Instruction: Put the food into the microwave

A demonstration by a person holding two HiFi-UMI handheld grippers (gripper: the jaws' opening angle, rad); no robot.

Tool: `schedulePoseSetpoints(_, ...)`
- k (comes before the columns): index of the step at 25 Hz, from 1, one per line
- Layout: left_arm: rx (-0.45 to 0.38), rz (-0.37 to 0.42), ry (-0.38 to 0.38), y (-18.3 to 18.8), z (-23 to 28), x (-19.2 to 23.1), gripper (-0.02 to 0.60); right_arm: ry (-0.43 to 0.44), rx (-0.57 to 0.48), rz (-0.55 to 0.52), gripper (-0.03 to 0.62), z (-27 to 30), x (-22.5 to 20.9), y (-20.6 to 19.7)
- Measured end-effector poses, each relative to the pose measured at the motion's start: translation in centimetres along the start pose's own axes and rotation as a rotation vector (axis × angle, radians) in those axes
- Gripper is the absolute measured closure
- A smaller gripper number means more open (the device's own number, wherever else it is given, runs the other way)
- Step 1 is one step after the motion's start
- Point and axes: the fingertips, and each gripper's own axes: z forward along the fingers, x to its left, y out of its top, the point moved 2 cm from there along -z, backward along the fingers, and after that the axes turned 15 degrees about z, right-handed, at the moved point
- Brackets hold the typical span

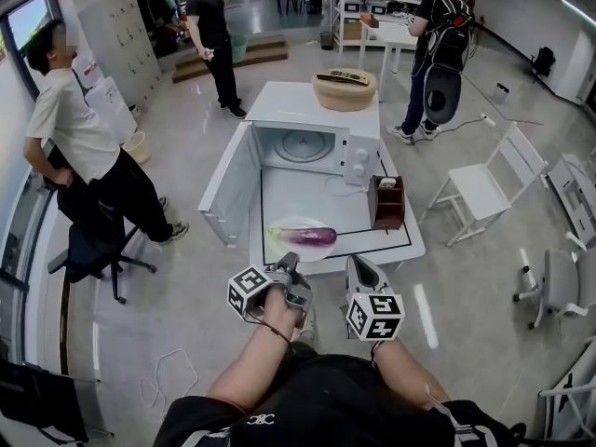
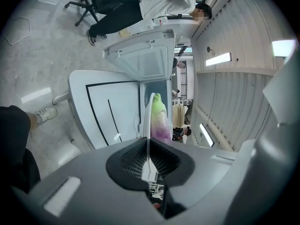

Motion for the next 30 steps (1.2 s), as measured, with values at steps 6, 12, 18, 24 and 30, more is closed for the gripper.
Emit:
schedulePoseSetpoints(6, 0.011, -0.003, -0.008, 2.2, 4.0, 0.1, 0.558, 0.000, 0.006, -0.005, 0.588, 4.3, -0.8, 0.9)
schedulePoseSetpoints(12, 0.015, -0.002, -0.009, 5.6, 8.4, -1.0, 0.558, 0.009, 0.015, -0.023, 0.588, 9.0, -0.5, 2.7)
schedulePoseSetpoints(18, 0.027, -0.002, -0.011, 8.6, 13.1, -1.8, 0.558, -0.007, 0.031, -0.027, 0.588, 13.3, -1.1, 3.8)
schedulePoseSetpoints(24, 0.055, -0.009, 0.000, 10.9, 17.1, -2.0, 0.557, -0.037, 0.039, -0.038, 0.588, 16.4, -1.5, 5.2)
schedulePoseSetpoints(30, 0.041, -0.025, 0.003, 13.2, 21.7, -1.9, 0.557, -0.081, 0.054, -0.054, 0.588, 19.3, -2.7, 6.2)
